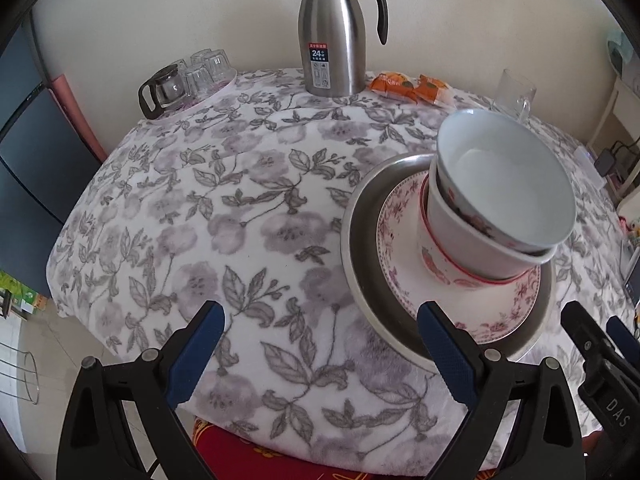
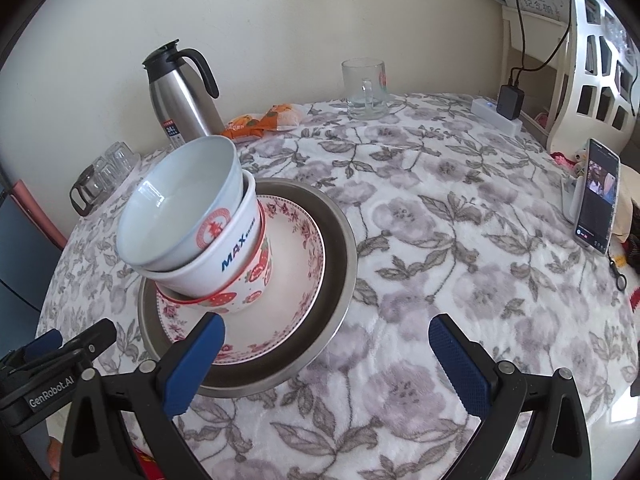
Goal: Organize plates and bowls
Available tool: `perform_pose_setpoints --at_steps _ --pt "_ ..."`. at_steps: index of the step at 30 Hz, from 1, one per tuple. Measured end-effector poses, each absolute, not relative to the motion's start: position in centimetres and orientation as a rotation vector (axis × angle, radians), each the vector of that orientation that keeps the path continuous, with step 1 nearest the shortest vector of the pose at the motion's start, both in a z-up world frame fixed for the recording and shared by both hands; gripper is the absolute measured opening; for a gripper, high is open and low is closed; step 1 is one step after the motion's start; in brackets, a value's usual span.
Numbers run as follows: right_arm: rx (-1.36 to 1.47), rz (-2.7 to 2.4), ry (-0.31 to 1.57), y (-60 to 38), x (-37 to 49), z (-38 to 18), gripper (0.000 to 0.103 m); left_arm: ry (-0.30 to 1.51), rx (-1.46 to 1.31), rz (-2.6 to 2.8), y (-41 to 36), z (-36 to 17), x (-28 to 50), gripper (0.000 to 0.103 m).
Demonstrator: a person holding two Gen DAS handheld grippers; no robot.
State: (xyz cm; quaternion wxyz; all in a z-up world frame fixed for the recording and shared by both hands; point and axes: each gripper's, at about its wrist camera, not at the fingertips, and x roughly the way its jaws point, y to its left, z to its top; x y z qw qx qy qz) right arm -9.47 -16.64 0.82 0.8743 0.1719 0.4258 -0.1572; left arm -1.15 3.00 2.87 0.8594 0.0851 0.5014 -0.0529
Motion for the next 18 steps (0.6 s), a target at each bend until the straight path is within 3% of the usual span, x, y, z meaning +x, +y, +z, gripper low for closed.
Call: perform_pose_setpoints --at_steps 18 --pt "0.325 -0.332 0.917 -16.43 -9.42 0.42 0.103 1.066 0.177 -0.098 3.34 2.71 -1.18 0.097"
